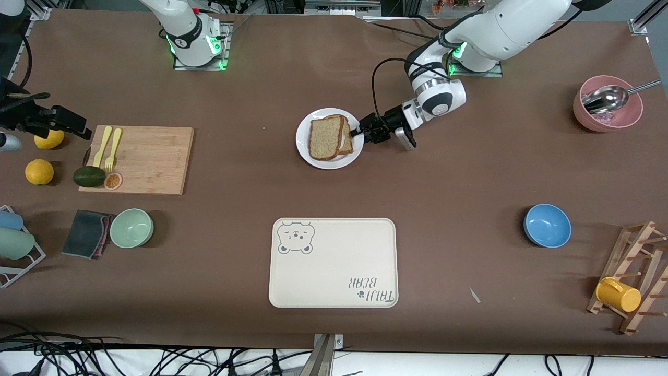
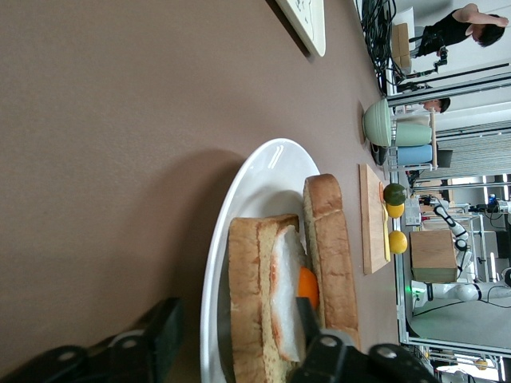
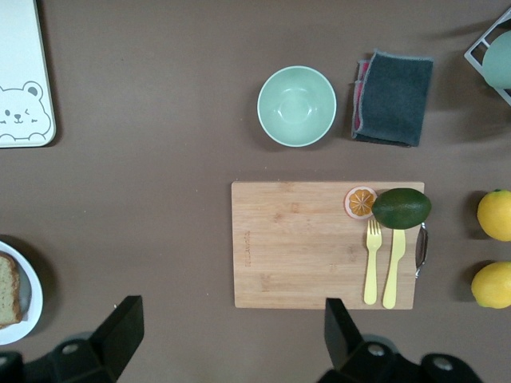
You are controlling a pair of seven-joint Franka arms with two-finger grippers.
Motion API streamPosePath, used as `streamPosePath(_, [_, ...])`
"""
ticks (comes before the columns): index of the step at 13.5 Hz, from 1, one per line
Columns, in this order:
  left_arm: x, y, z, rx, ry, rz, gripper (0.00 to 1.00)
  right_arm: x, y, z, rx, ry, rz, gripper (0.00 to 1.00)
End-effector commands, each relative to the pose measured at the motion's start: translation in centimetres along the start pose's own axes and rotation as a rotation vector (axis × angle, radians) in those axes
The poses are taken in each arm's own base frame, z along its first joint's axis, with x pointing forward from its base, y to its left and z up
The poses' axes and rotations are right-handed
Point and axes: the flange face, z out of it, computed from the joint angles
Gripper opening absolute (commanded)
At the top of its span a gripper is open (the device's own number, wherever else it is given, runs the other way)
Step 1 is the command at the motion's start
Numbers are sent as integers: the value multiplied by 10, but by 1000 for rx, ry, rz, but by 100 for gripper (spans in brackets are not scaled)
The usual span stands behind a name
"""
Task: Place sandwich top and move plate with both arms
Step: 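Grip the white plate rim with the left gripper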
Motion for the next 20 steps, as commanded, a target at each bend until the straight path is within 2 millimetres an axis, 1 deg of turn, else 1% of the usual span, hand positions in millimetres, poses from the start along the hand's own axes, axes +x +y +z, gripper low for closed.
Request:
streamPosePath(1, [2,-1,5,16,14,16,52,-1,-1,-6,25,-8,-8,100])
streamPosePath(5, [3,-3,2,27,14,18,40,-1,-1,-6,25,-8,-8,100])
streamPosePath(7, [5,-5,-3,56,10,29,37,-1,-1,-6,25,-7,-8,100])
streamPosePath(10, [6,-5,-3,59,6,34,29,-1,-1,-7,26,-5,-8,100])
streamPosePath(14, [3,-2,-1,54,0,38,26,-1,-1,-6,26,-7,-5,100])
streamPosePath(20, [-2,0,2,54,-12,42,5,-1,-1,-6,26,-10,-5,100])
